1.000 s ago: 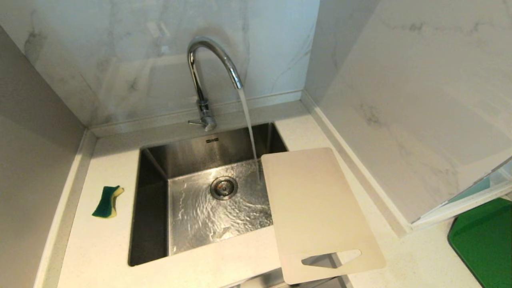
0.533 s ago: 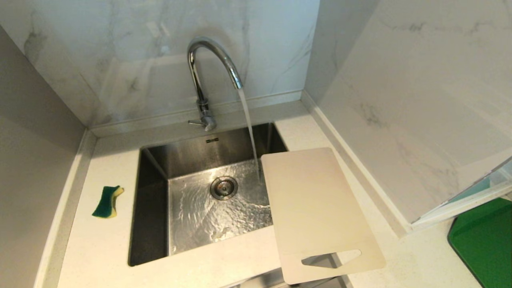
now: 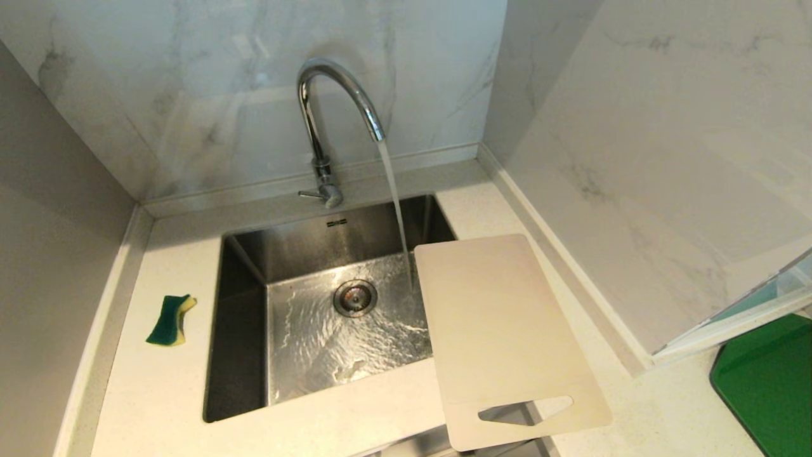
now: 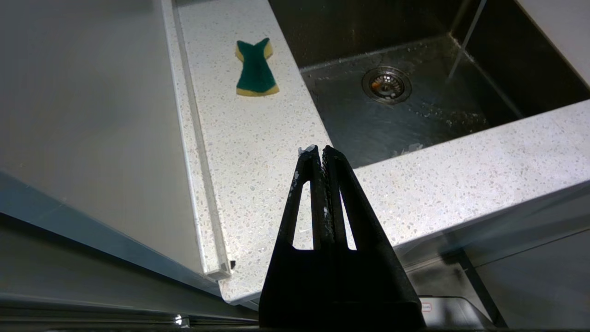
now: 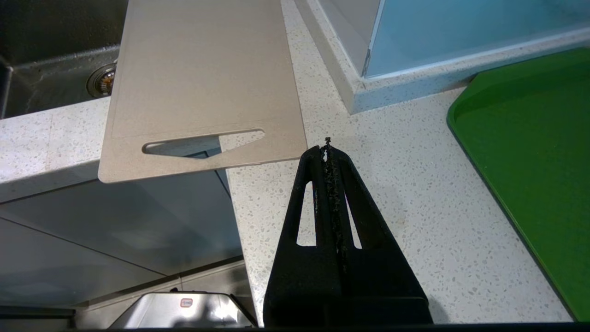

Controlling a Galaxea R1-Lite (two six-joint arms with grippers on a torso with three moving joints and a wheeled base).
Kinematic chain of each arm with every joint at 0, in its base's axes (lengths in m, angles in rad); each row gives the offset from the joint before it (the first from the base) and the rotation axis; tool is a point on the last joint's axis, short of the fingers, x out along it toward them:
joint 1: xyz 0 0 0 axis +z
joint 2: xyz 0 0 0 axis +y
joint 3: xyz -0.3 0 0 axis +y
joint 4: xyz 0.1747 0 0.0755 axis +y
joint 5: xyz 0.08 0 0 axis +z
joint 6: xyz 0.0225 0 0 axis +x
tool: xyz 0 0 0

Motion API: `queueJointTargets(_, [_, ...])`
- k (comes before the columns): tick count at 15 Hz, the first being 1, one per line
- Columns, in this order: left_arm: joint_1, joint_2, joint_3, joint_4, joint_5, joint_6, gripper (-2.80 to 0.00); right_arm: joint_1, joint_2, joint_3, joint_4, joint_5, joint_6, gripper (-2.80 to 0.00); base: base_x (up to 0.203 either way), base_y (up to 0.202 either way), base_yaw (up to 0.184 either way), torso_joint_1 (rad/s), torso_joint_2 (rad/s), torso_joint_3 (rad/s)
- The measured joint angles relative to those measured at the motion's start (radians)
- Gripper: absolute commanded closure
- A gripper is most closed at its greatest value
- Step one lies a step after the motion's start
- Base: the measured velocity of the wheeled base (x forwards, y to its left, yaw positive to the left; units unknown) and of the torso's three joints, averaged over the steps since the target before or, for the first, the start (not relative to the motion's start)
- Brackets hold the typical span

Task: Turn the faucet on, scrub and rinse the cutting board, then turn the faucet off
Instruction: Pick up the cleaning cloth

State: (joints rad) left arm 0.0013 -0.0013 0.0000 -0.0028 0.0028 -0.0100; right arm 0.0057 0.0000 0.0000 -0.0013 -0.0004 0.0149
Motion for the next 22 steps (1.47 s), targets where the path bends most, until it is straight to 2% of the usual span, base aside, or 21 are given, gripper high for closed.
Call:
queueJointTargets(13, [0.000,0.000,0.000,0.000,0.000,-0.001,0.00,0.000,0.000,0.000,0.003,-0.001,0.004,0.00,0.000,0.000,0.000,0.000,0.00,0.000])
queueJointTargets(17, [0.000,0.010,-0.015,0.050,0.004,0.018,0.00,0.000,0.000,0.000,0.003,-0.001,0.005,0.00,0.000,0.000,0.000,0.000,0.00,0.000])
queueJointTargets(19, [-0.001,0.065,-0.105,0.081,0.009,0.008,0.00,0.000,0.000,0.000,0.003,-0.001,0.005,0.00,0.000,0.000,0.000,0.000,0.00,0.000])
queueJointTargets(22, [-0.003,0.284,-0.332,0.126,0.052,-0.003,0.00,0.000,0.000,0.000,0.003,-0.001,0.005,0.00,0.000,0.000,0.000,0.000,0.00,0.000])
